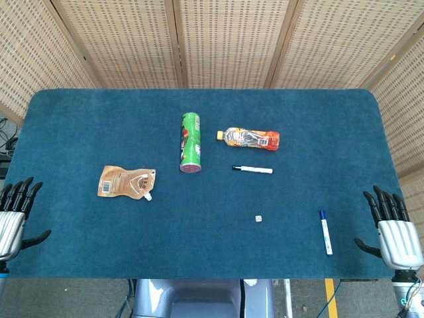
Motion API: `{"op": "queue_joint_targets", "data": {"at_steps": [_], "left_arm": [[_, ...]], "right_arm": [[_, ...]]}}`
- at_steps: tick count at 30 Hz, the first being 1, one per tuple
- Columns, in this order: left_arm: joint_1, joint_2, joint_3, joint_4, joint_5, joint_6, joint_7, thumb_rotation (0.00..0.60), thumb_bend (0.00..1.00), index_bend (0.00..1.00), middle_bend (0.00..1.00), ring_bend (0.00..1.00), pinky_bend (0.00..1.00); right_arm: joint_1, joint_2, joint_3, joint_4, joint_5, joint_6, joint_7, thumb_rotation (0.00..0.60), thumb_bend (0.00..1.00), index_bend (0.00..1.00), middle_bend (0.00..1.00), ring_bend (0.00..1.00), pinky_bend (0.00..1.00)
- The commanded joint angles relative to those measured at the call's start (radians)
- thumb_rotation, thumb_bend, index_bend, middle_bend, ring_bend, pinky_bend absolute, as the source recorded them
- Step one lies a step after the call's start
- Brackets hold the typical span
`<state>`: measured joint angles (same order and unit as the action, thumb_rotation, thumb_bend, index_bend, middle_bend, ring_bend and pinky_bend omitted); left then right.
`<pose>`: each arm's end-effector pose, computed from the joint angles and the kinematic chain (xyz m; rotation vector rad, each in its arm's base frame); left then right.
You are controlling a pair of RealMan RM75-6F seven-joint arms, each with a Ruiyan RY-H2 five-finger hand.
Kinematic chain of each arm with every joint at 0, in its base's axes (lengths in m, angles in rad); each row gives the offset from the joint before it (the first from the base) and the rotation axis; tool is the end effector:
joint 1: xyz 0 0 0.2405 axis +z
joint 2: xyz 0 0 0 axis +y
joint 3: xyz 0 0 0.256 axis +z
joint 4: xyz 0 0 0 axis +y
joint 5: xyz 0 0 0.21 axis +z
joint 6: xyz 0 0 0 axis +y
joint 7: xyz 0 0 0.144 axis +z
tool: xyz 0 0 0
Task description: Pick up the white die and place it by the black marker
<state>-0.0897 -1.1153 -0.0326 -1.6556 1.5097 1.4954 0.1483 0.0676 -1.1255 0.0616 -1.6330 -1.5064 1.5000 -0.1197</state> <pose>-0.3012 0.1781 0.1547 -1.4372 -0.8176 -0.8301 -0.3066 -0.1778 0.1583 1.3966 -0.8225 0.8453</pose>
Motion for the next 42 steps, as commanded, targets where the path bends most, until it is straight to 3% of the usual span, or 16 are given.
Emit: {"op": "queue_joint_targets", "data": {"at_steps": [1, 42], "left_arm": [[0.001, 0.002, 0.001, -0.004, 0.004, 0.003, -0.004, 0.6, 0.11, 0.0, 0.0, 0.0, 0.0], [-0.001, 0.016, -0.002, -0.026, 0.024, 0.015, -0.027, 0.6, 0.11, 0.0, 0.0, 0.0, 0.0]], "right_arm": [[0.0, 0.0, -0.002, -0.001, -0.003, -0.001, -0.002, 0.6, 0.05, 0.0, 0.0, 0.0, 0.0], [0.002, -0.004, -0.019, -0.008, -0.026, -0.012, -0.005, 0.6, 0.05, 0.0, 0.0, 0.0, 0.0]]}}
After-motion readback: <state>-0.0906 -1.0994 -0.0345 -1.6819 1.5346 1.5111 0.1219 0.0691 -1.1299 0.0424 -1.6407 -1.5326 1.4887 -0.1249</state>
